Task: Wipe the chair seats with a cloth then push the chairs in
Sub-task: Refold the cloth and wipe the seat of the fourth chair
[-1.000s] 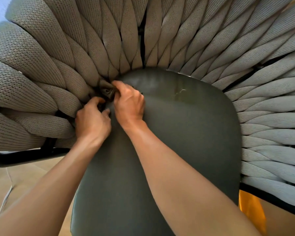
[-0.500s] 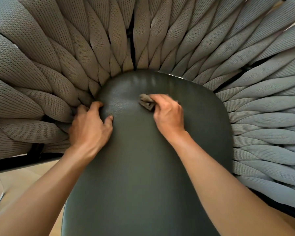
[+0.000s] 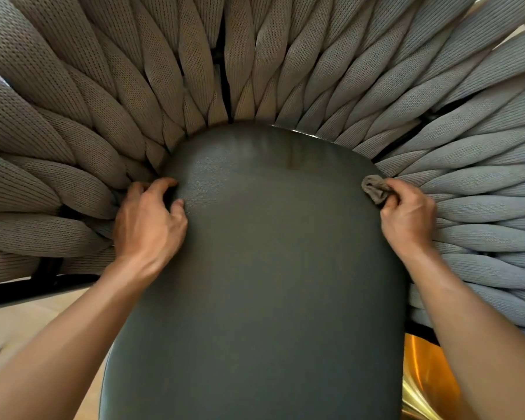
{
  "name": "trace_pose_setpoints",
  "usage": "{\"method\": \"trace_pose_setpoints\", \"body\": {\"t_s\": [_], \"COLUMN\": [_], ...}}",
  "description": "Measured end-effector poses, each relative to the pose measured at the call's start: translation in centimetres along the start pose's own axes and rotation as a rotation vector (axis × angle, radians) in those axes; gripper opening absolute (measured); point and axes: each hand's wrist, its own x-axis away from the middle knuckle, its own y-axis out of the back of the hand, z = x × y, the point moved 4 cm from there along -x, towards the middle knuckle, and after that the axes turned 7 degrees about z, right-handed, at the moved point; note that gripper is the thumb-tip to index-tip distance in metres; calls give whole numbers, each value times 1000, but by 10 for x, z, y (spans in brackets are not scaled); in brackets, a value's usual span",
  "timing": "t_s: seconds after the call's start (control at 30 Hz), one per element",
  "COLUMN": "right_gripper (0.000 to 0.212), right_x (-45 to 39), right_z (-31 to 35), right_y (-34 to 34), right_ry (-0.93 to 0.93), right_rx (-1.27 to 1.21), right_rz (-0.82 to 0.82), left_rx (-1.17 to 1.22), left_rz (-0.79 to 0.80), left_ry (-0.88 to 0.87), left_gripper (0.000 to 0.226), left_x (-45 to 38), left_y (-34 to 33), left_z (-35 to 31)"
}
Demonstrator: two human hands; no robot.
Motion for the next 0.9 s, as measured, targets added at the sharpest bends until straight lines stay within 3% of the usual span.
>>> {"method": "trace_pose_setpoints", "body": {"t_s": [0.2,0.57,0.73,0.9], "right_gripper": [33,31,26,26], "right_x": [5,27,34,25], "right_z": [31,217,285,276], "right_y": [-16,-84,-101,-102], "right_ry": [-63,196,304,422], "right_rx": [-144,-326,-249,-118], "right_rz": [-43,42,106,133], "left_rx": [-18,56,117,78], "left_rz": [-29,-61,-68,-43], "left_ry": [-5,60,112,88], "left_gripper": [37,39,35,37], "left_x": [0,-4,-3,1], "left_y": [-1,6,11,9], "left_z": [0,0,2,-2]}}
